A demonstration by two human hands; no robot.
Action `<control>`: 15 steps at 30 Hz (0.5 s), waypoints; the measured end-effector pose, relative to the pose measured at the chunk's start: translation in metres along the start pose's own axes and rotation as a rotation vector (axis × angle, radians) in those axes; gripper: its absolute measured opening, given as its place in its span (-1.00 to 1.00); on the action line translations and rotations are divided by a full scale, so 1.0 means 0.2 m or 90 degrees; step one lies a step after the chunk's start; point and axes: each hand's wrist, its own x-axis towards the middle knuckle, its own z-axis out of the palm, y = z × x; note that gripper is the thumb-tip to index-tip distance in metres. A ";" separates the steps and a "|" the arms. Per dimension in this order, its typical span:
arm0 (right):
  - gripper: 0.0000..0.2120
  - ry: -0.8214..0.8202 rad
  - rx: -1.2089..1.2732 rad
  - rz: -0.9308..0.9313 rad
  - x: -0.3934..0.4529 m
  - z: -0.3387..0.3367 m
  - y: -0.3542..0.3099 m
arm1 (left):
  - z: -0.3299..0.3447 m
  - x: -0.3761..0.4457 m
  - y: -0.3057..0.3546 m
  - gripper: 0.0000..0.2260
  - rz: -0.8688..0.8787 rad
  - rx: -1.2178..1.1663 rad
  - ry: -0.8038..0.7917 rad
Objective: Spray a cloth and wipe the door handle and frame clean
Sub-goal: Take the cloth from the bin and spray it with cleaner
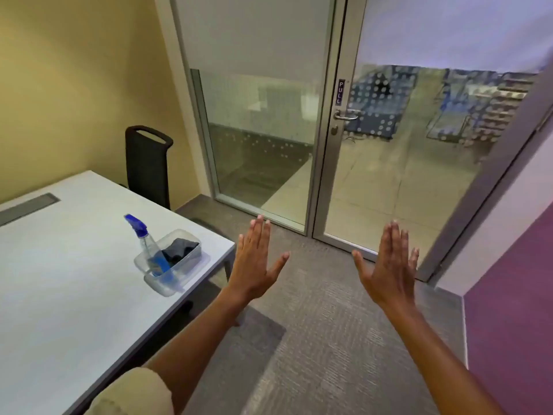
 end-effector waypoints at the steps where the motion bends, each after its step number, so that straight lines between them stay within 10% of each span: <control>1: -0.11 -0.004 -0.001 -0.007 0.00 0.02 -0.02 | -0.01 -0.02 -0.02 -0.18 -0.015 0.002 0.001; 15: -0.11 -0.081 0.003 -0.099 0.05 0.27 -0.35 | -0.04 -0.10 -0.44 -0.10 -0.121 0.014 0.043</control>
